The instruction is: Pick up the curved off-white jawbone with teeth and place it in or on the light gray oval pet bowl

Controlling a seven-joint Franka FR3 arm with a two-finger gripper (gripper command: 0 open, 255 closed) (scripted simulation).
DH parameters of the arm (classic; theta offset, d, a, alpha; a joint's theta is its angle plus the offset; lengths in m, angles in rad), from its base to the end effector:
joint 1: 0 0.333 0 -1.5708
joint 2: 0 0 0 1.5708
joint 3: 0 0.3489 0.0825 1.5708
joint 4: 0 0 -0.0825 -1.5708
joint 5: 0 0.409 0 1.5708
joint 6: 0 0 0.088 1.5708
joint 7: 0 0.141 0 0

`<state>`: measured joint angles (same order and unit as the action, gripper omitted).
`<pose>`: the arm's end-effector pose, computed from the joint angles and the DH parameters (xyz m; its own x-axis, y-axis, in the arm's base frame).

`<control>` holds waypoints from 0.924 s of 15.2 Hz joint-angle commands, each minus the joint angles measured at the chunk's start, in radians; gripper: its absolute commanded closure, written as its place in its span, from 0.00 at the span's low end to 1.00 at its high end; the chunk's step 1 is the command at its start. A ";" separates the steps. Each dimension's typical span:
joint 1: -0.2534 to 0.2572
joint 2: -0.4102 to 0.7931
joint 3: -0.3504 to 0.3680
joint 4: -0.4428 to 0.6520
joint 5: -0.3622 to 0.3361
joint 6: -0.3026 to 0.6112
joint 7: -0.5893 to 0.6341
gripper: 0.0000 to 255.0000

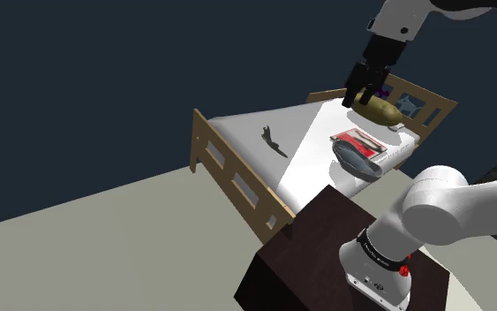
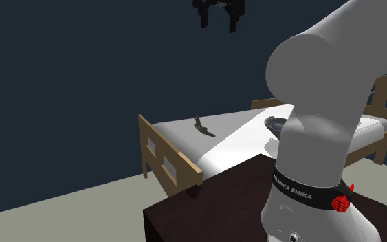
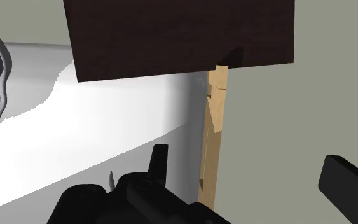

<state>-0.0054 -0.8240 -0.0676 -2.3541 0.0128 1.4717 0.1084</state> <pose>0.2843 -0.0251 0.5832 0.9858 -0.1546 -0.0658 -0.1583 -0.9858 -0.0556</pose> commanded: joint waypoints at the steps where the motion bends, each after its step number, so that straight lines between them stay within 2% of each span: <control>1: 0.000 0.000 0.000 0.000 0.000 0.000 0.000 0.00; 8: -0.014 0.177 -0.069 -0.050 -0.038 0.208 -0.070 0.00; 14: -0.020 0.372 -0.127 -0.041 -0.049 0.376 -0.131 0.00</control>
<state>-0.0234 -0.4830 -0.1844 -2.3937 -0.0343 1.8177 -0.0115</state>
